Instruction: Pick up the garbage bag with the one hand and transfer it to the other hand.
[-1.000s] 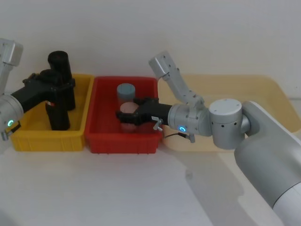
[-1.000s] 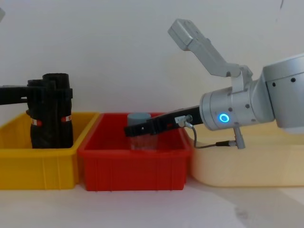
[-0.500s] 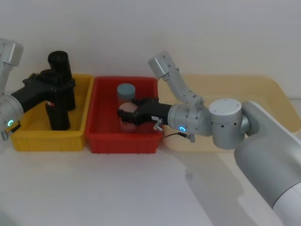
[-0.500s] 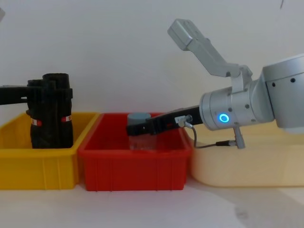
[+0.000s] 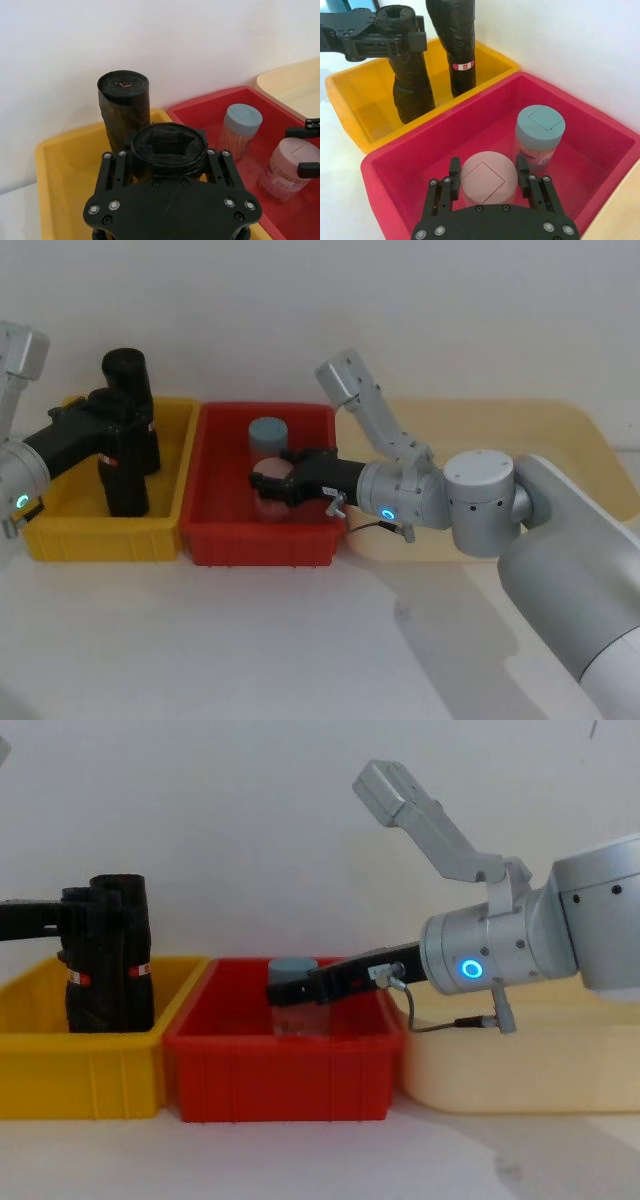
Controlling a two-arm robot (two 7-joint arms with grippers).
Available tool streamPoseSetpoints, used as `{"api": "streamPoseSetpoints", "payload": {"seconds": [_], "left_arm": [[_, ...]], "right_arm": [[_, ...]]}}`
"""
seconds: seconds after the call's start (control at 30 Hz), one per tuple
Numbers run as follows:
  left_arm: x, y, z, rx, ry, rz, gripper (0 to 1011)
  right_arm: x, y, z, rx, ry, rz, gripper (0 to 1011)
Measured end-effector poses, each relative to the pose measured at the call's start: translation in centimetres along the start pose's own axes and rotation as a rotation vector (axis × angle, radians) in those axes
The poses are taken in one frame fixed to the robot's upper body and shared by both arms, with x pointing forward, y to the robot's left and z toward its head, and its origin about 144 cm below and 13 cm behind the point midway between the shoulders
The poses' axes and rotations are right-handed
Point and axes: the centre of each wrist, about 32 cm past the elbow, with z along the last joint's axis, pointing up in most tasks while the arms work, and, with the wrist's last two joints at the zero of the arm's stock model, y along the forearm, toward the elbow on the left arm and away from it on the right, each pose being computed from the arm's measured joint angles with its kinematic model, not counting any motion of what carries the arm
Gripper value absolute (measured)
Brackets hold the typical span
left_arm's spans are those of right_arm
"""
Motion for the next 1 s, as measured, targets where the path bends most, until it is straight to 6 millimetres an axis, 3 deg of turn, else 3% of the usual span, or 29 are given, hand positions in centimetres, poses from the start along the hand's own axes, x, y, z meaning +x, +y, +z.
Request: {"api": "streamPoseSetpoints", "payload": {"seconds": [0.2, 1.0], "left_arm": [[0.00, 0.00, 0.00, 0.000, 0.000, 0.000, 556], [-0.01, 0.01, 0.01, -0.005, 0.000, 0.005, 413]], "right_arm": [[0.00, 0.00, 0.00, 0.000, -0.001, 0.000, 646], [-0.01, -0.03, 0.00, 0.002, 0.000, 0.001, 646]]}}
